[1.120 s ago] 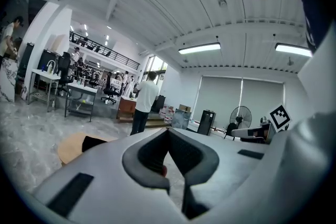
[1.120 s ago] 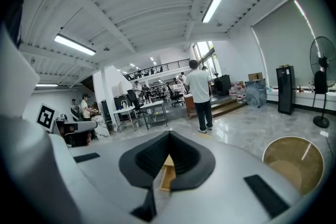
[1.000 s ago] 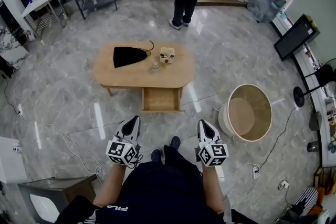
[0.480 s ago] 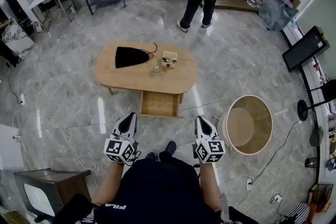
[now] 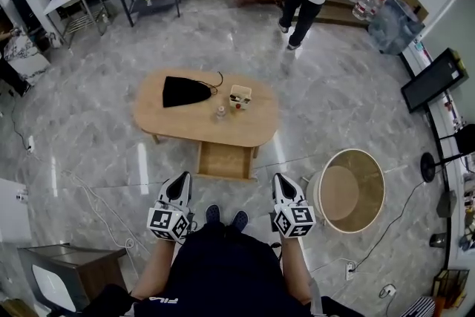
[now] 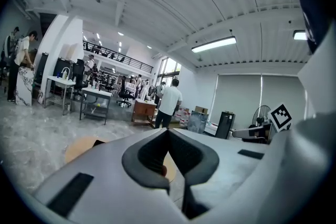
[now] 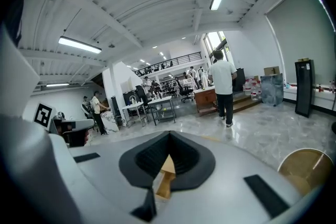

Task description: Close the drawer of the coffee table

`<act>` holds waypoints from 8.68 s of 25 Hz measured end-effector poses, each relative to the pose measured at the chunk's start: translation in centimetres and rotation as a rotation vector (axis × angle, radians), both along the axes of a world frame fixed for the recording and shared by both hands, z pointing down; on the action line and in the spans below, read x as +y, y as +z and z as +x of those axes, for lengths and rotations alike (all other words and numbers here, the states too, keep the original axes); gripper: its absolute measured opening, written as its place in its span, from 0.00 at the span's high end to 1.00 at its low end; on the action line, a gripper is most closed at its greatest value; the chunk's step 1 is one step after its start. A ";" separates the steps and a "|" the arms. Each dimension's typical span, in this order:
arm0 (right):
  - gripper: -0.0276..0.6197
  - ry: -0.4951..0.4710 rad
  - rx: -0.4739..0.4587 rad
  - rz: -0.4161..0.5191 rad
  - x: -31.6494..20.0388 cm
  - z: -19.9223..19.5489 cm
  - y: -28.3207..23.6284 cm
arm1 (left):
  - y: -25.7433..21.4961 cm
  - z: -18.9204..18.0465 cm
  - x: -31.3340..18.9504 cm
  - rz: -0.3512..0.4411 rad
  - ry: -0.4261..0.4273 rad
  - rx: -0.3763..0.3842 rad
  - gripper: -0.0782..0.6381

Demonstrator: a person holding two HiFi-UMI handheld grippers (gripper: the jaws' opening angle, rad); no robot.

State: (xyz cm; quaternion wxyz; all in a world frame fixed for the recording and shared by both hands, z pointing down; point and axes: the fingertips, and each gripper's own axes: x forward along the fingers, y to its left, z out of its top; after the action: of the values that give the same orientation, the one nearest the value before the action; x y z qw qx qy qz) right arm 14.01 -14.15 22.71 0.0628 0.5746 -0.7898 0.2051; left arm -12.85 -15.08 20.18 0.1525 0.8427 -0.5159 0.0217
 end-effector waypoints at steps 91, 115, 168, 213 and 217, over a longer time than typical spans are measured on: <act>0.92 -0.076 0.127 0.091 2.8 -2.1 70.3 | 70.7 -3.2 -0.4 0.140 0.048 -0.150 0.86; 0.92 -0.038 0.123 0.187 -2.2 -1.6 70.9 | 74.2 -3.5 -5.3 0.109 -0.026 -0.132 0.86; 0.92 0.015 0.142 0.251 -7.1 -0.9 64.3 | 68.2 -2.9 -10.1 0.168 -0.007 -0.127 0.86; 0.92 0.040 0.139 0.218 -15.5 0.0 64.3 | 68.2 -1.9 -18.6 0.166 0.009 -0.154 0.86; 0.92 0.050 0.139 0.215 -16.6 0.2 64.3 | 68.2 -1.8 -19.8 0.164 0.016 -0.157 0.86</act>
State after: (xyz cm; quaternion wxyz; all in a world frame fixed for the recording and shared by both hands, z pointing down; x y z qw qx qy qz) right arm 14.22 -30.77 87.03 0.0505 0.6103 -0.7865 0.0803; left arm -14.65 -34.86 88.38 0.0422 0.8522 -0.5194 0.0466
